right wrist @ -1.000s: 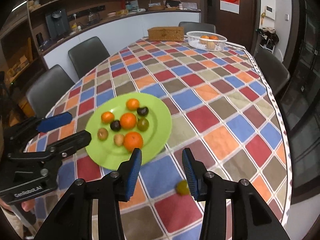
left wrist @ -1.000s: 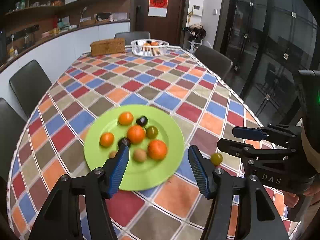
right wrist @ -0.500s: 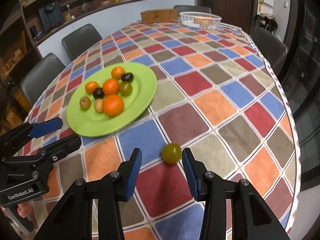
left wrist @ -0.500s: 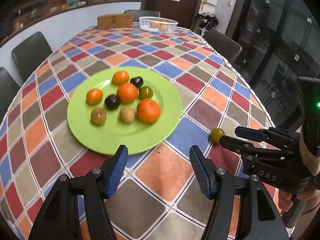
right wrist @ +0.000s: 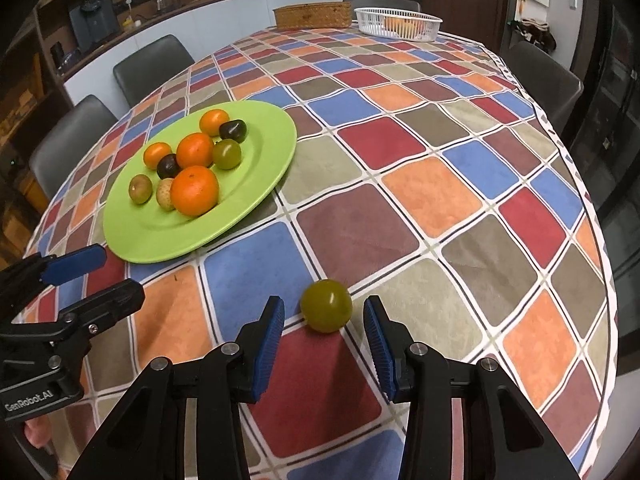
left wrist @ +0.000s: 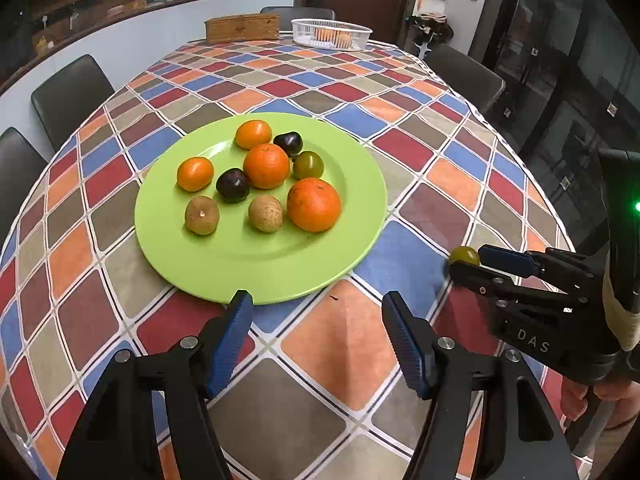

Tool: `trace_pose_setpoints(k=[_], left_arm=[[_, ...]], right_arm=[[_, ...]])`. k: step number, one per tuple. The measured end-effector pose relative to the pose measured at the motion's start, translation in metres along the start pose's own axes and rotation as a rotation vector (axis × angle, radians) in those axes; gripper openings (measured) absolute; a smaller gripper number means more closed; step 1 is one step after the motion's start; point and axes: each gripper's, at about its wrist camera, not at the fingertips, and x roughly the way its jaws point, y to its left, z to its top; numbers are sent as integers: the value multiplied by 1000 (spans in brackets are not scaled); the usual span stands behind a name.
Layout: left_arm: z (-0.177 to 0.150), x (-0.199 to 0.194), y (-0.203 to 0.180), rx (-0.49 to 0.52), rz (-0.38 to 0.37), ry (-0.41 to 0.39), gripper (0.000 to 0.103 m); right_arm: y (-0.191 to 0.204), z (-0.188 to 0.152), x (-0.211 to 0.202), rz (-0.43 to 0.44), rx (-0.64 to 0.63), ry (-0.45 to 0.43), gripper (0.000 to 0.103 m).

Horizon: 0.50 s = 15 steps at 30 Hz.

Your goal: Organize fruits

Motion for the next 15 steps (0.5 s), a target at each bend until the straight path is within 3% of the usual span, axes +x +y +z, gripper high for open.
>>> trace_pose_setpoints(k=[6,15], left_arm=[[1,2,3,-1,3,2,66],[1,-4,9,5,-7,-14,66]], right_arm=[[0,2,6,-2,-8,9,30],[4,1,1,12,-1,-8,29]])
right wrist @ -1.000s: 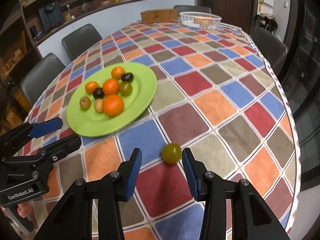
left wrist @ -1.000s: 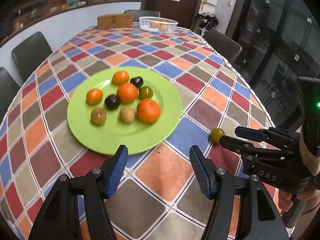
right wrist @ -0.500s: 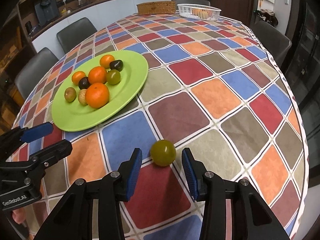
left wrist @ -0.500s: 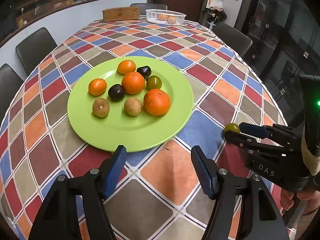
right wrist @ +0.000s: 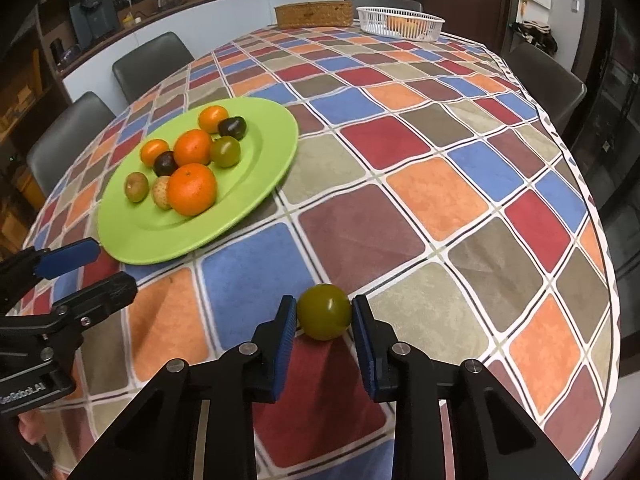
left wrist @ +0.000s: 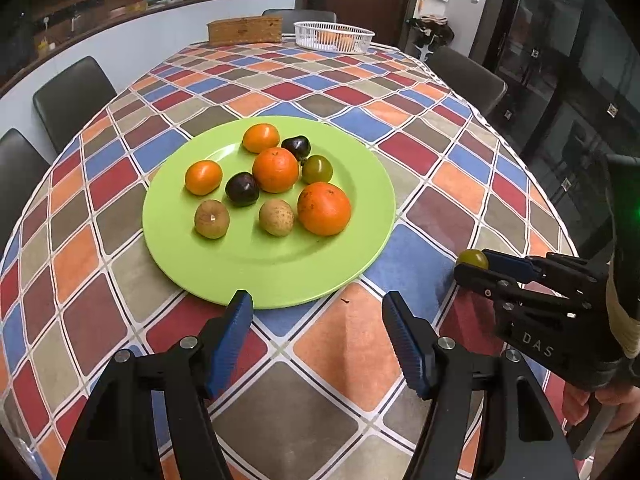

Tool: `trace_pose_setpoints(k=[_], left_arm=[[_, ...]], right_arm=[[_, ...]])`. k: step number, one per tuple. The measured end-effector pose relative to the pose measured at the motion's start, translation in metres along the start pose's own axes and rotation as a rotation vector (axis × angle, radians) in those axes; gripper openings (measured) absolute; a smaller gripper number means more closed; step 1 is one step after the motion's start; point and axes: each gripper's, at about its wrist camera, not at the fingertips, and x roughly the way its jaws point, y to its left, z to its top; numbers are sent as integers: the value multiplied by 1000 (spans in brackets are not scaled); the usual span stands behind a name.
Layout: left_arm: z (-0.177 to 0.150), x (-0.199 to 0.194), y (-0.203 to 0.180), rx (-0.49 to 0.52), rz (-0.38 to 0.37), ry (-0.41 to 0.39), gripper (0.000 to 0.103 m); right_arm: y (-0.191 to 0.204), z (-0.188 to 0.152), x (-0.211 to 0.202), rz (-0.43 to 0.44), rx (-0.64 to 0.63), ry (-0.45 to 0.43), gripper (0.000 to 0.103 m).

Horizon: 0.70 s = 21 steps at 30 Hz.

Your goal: Organize fruits

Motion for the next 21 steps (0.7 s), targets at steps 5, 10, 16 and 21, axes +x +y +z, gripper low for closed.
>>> trace_pose_setpoints(k=[5,10,16,21], left_arm=[[-1,-10,8,11,-16,-25,66],[-3,-15,27,-14,-11,-32,66],[-6,-15,58,-53,32,-34,66],[-9,-16,80,-65,66,-36,66]], right_arm=[[16,0,-17,15,-17,-44,29],[36,6,-26,50,-42,-74,29],[67,16,-21,97,-76,-83,29],[89,26,-8,144,-79,-84,29]])
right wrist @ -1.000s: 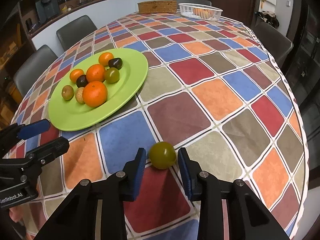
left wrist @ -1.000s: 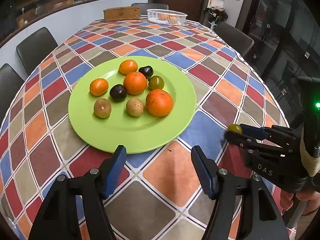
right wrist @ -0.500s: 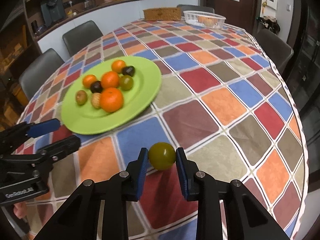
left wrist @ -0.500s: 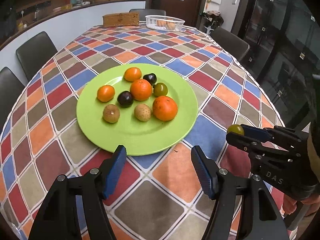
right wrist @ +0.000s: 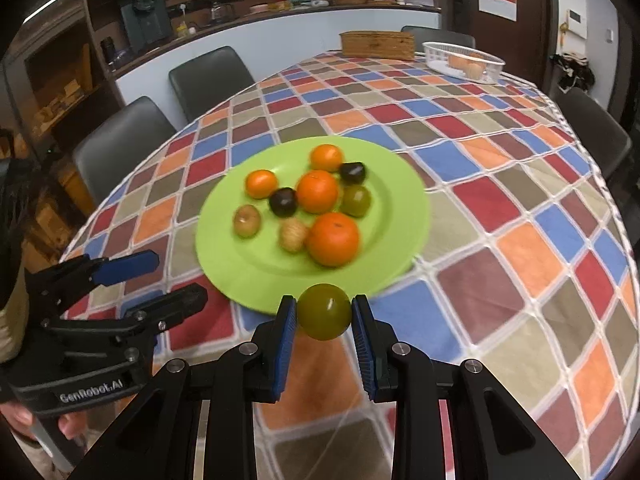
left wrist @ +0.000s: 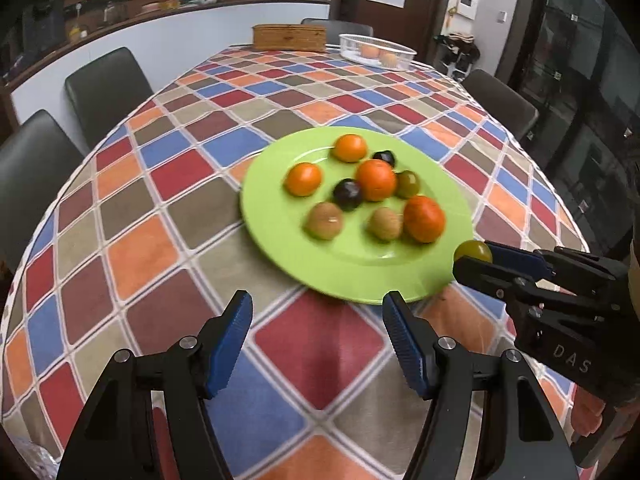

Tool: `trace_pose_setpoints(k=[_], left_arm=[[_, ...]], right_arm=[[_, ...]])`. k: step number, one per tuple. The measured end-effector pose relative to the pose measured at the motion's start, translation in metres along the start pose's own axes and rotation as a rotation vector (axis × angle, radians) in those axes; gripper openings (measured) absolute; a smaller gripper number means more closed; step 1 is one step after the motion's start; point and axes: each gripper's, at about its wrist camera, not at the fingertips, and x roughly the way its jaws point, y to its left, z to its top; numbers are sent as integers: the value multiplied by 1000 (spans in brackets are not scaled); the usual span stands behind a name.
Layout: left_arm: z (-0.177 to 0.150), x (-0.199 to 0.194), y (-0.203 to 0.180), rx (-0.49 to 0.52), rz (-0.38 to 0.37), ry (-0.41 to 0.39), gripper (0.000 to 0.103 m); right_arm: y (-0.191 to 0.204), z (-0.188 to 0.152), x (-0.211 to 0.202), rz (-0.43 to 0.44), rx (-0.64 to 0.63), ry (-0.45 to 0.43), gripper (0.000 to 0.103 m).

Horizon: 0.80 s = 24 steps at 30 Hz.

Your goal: Organize fruits

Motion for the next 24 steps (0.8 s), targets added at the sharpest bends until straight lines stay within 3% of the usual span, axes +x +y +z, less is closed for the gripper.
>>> trace_pose_setpoints(k=[12,24], left_arm=[[-2,-2,27,-34,19,-9,66],[-3,-38,19,1,5,-88,67]], right_arm=[[18,16,29,14,9,-4,30],[25,5,-16,-59,30,-85,34]])
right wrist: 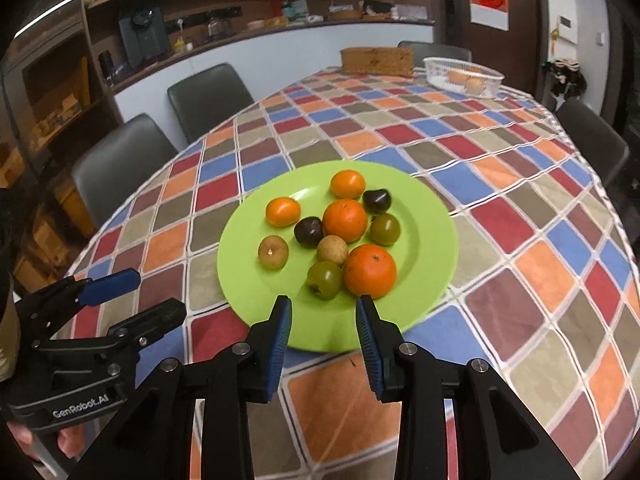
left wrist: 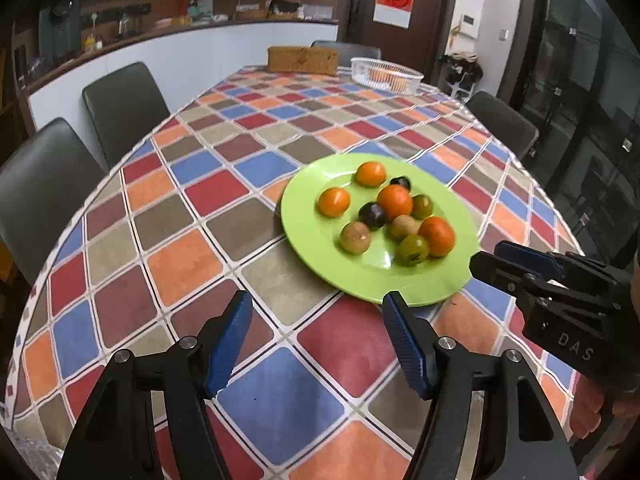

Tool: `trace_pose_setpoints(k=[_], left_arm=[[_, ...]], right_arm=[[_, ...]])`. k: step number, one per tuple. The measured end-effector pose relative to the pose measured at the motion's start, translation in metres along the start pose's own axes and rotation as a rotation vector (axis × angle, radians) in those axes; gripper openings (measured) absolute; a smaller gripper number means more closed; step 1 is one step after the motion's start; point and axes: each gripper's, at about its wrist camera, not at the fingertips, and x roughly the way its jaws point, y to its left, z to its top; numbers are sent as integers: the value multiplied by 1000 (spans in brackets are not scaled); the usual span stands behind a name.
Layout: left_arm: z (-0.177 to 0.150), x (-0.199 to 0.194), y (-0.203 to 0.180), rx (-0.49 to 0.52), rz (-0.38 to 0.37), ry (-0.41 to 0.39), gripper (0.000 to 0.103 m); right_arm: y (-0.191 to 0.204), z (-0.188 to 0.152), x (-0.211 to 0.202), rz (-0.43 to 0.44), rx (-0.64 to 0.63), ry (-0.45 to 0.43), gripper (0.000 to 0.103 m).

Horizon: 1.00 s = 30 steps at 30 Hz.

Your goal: Organize fruits

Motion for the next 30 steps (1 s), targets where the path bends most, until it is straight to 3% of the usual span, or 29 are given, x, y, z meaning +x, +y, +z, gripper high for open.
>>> trace_pose_setpoints(k=[11,14,16,19,22,30], left_arm=[[-6,-70,-21,78,-29,-140,79],[-13,-88,-25,100,-17,-175,83],[-18,-97,-28,112,-12,-194,88],[-26,-110,-30,125,-13,-216,89],[-34,-121,-33,132,-18,-232,91],[-53,-147,-37,148,-38,-269,93]], right_arm=[[10,-26,-79,-94,45,-124,35],[14,-36,-98,-124,53,-142,43],[16,-44,-111,-140,58,-157,43],[19,-55,-126,-157,62,-172,44],[24,-65,-141,-178,66,-193,50],[35,-86,-173,-209,79,-231,51]])
